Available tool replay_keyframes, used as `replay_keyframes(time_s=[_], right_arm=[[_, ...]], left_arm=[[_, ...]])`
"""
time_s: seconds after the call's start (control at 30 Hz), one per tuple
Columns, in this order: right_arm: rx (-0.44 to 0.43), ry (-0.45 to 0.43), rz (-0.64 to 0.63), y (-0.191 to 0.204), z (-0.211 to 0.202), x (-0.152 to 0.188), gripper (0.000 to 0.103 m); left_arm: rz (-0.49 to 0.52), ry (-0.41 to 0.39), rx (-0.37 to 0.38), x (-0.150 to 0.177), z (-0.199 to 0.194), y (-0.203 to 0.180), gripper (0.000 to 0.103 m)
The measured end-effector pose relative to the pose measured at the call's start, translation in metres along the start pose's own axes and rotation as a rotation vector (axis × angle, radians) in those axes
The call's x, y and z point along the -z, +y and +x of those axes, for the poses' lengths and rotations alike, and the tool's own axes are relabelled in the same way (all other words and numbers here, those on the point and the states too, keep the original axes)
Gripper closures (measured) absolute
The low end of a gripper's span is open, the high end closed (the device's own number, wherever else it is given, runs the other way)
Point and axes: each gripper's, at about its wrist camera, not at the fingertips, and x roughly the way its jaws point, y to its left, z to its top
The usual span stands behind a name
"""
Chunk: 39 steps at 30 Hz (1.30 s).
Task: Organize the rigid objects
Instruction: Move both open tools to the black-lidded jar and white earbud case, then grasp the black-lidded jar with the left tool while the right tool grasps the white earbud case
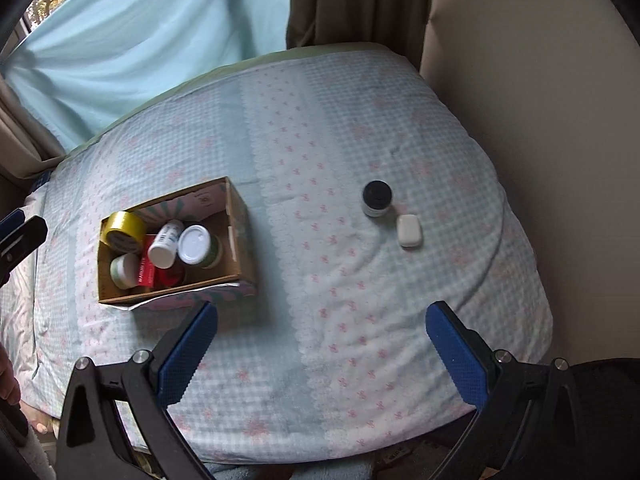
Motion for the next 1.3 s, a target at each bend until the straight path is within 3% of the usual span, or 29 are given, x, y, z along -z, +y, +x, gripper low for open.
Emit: replay_keyframes(time_s=[0.13,0.3,0.53,0.77,0.9,1.03,1.07,1.3], right_arm=[[0.064,0.023,0.019,-0.054,0.023,-0.001,0.0],[0.062,0.011,0.033,-0.105,0.057,-0.005,0.0],[0.03,-0.031,0.045,-0.131,0.118,-0.009,0.002],[0.021,-0.077,0.009,-0.124,0.192,-0.01,0.012],[0.034,-0.112,0.006,-0.119,0.23,-0.012,0.021],[0.045,-0.165,-0.031,-0.115,0.256,-0.015,0.023],[0.042,-0.17,-0.038,-0.114,0.262,-0.015,0.029],[0.029,-0.172,-0.059,-0.116,0.289,-0.018,0.048]], left_arm=[[0.062,0.018,0.01,-0.019,0.038,-0.058,0.0],[0.205,0.093,0.012,-0.04,0.109,-0.131,0.0],[0.391,0.188,0.051,-0.058,0.217,-0.206,0.0],[0.513,0.278,0.078,-0.06,0.318,-0.232,0.001],[0.558,0.317,0.1,-0.054,0.359,-0.236,0.007],[0.592,0.347,0.122,-0.048,0.387,-0.238,0.008],[0.591,0.355,0.131,-0.047,0.393,-0.238,0.009],[0.601,0.408,0.139,-0.034,0.428,-0.241,0.026]])
